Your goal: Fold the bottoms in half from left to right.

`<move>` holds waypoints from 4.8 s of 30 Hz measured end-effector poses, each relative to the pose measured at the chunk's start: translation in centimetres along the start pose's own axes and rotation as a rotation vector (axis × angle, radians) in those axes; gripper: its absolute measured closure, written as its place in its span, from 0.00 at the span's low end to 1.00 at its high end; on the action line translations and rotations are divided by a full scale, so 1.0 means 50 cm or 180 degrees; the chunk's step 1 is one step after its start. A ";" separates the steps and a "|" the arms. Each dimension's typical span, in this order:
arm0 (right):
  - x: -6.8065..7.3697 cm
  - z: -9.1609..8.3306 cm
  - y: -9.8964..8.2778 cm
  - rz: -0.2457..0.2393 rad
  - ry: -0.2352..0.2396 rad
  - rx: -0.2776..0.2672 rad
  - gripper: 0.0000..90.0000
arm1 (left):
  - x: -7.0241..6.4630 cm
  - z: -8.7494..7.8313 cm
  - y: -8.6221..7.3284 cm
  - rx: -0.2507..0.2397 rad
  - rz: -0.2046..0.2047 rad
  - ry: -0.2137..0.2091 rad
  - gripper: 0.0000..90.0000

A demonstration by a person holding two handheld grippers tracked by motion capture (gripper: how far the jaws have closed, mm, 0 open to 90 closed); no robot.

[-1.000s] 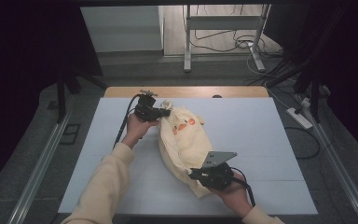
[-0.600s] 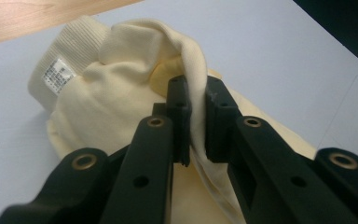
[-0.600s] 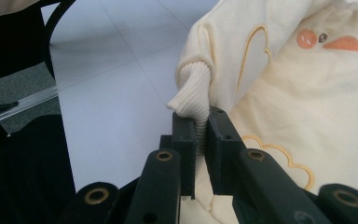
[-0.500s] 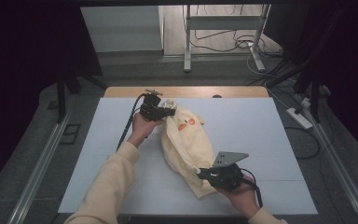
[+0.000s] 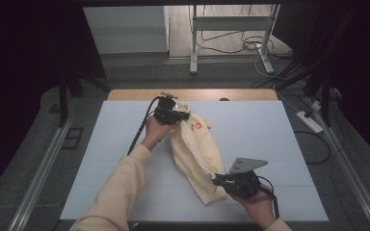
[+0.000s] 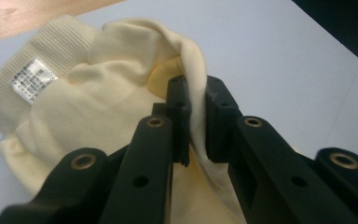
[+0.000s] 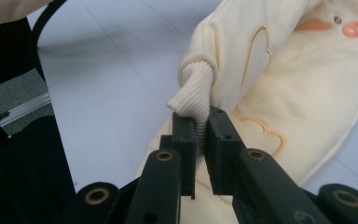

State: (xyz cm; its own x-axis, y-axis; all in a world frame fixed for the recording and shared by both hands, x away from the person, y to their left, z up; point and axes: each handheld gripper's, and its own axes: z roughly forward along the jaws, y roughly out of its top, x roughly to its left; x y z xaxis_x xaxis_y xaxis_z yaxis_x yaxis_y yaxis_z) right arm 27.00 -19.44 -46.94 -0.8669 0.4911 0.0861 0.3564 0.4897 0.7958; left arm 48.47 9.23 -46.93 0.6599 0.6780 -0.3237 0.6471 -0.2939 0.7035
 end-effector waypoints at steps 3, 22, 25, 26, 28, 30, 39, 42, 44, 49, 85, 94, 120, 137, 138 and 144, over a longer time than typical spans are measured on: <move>-0.004 -0.003 -0.004 0.0029 -0.0010 0.0020 0.92 | -0.001 0.009 -0.001 0.0024 0.0006 0.0005 0.90; -0.021 -0.002 -0.023 0.0048 -0.0052 0.0206 0.92 | -0.006 0.065 -0.012 0.0130 -0.0025 -0.0026 0.88; -0.023 -0.003 -0.023 0.0052 -0.0054 0.0215 0.91 | -0.006 0.068 -0.013 0.0137 -0.0034 -0.0032 0.88; -0.024 -0.002 -0.023 0.0052 -0.0056 0.0220 0.91 | -0.006 0.069 -0.014 0.0141 -0.0036 -0.0038 0.87; -0.024 -0.002 -0.024 0.0045 -0.0064 0.0231 0.91 | -0.006 0.068 -0.014 0.0141 -0.0029 -0.0038 0.85; -0.024 -0.002 -0.024 0.0045 -0.0067 0.0233 0.91 | -0.007 0.066 -0.014 0.0120 -0.0030 -0.0036 0.83; -0.023 -0.005 -0.023 -0.0014 -0.0088 0.0218 0.74 | -0.016 0.046 -0.011 0.0025 0.0031 -0.0007 0.64; -0.027 -0.008 -0.019 -0.0006 -0.0162 0.0230 0.52 | -0.014 0.032 -0.016 -0.0015 0.0036 0.0010 0.52; -0.032 -0.011 -0.019 0.0052 -0.0186 0.0217 0.48 | -0.015 0.019 -0.022 -0.0034 0.0081 0.0012 0.47; -0.041 -0.018 -0.013 0.0093 -0.0280 0.0137 0.42 | -0.019 -0.012 -0.040 -0.0089 0.0169 0.0069 0.39; -0.105 0.072 0.028 0.0062 -0.0611 0.0376 0.51 | -0.045 -0.079 -0.137 -0.0043 0.0336 0.0089 0.33; -0.131 0.082 0.025 0.0108 -0.0665 0.0468 0.62 | -0.044 -0.084 -0.142 -0.0060 0.0311 0.0066 0.33; -0.134 0.075 -0.018 0.0193 -0.0498 0.0904 0.94 | -0.049 -0.097 -0.144 -0.0046 0.0315 0.0062 0.31; -0.053 0.062 0.025 -0.0198 -0.0180 0.0475 0.54 | -0.051 -0.095 -0.144 -0.0050 0.0323 0.0056 0.31; -0.049 0.065 0.025 -0.0203 -0.0142 0.0489 0.53 | -0.050 -0.095 -0.144 -0.0052 0.0318 0.0055 0.31; -0.027 0.092 0.020 -0.0212 0.0035 0.0640 0.47 | -0.049 -0.095 -0.145 -0.0046 0.0315 0.0054 0.31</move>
State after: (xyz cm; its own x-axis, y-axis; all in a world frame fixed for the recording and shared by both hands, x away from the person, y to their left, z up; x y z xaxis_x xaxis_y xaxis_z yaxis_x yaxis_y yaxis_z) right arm 30.13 -16.31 -49.00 -0.8942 0.4455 0.0448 0.3597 0.6552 0.6643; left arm 40.36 12.88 -48.22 0.7137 0.6575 -0.2414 0.5733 -0.3503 0.7407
